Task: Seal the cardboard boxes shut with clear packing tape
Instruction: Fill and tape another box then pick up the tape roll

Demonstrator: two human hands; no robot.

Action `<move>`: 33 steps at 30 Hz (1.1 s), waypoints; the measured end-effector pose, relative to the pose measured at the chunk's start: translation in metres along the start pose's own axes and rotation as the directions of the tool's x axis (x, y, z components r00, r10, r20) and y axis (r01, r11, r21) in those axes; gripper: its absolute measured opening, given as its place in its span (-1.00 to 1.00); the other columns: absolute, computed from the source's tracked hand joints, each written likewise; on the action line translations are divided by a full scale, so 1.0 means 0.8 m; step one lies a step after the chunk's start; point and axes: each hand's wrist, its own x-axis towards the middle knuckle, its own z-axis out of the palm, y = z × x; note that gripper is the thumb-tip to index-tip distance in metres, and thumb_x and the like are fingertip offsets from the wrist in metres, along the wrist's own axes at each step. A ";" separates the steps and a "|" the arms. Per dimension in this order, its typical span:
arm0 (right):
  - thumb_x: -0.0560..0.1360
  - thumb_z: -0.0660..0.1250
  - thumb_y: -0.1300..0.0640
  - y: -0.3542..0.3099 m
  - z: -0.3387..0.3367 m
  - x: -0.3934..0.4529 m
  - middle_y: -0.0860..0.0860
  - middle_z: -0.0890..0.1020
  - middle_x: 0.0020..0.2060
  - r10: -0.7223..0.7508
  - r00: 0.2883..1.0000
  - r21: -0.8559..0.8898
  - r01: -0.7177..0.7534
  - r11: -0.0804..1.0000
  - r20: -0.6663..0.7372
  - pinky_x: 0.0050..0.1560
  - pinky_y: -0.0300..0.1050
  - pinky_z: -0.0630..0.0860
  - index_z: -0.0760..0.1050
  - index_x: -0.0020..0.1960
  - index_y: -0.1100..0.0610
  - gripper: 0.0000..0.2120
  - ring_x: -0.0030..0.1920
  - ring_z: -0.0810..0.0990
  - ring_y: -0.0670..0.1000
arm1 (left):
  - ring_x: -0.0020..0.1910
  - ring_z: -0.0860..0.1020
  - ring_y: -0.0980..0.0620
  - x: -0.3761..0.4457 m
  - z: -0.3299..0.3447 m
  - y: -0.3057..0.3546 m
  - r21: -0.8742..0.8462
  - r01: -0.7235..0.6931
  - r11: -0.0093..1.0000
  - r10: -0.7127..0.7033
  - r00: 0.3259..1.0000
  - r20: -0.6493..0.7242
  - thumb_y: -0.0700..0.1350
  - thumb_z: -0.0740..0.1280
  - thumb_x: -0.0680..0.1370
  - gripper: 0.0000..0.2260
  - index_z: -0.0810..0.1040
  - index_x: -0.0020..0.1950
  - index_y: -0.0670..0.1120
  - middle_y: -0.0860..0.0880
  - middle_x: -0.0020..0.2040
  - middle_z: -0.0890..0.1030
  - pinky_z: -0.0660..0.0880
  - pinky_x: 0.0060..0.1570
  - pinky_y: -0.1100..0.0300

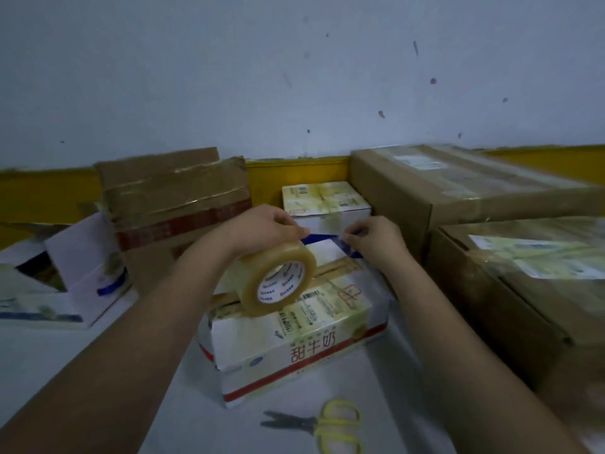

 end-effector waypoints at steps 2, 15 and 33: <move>0.52 0.45 0.06 0.020 0.017 -0.003 -0.02 0.62 -0.12 0.004 1.000 0.066 -0.002 0.998 -0.029 -0.28 -0.28 0.43 0.61 0.14 0.06 -0.79 -0.16 0.58 -0.09 | -0.09 0.51 0.27 -0.005 0.013 -0.006 -0.060 -0.031 0.998 0.029 0.999 -0.042 0.32 0.33 0.53 -0.66 0.65 0.14 0.14 0.24 0.00 0.57 0.41 -0.20 0.27; 0.57 0.37 0.18 0.057 0.043 0.008 0.04 0.62 0.01 0.101 0.972 0.128 -0.075 0.989 -0.210 -0.24 -0.29 0.35 0.56 0.26 0.17 -0.73 -0.09 0.52 -0.08 | -0.18 0.64 0.02 -0.026 0.036 -0.068 -0.500 -0.131 0.856 0.106 0.991 -0.079 0.42 0.34 0.42 -0.50 0.71 0.00 0.03 -0.05 -0.15 0.71 0.53 0.03 0.03; 0.67 0.16 0.13 0.035 0.012 0.005 0.09 0.36 -0.25 0.557 0.767 -0.429 -0.407 0.806 0.319 -0.26 -0.19 0.39 0.42 0.25 0.24 -0.77 -0.30 0.34 0.01 | -0.01 0.71 0.07 0.006 0.051 -0.051 -0.454 -0.046 0.890 0.041 0.999 -0.021 0.40 0.27 0.48 -0.52 0.69 0.15 0.11 0.08 -0.03 0.74 0.55 0.12 0.08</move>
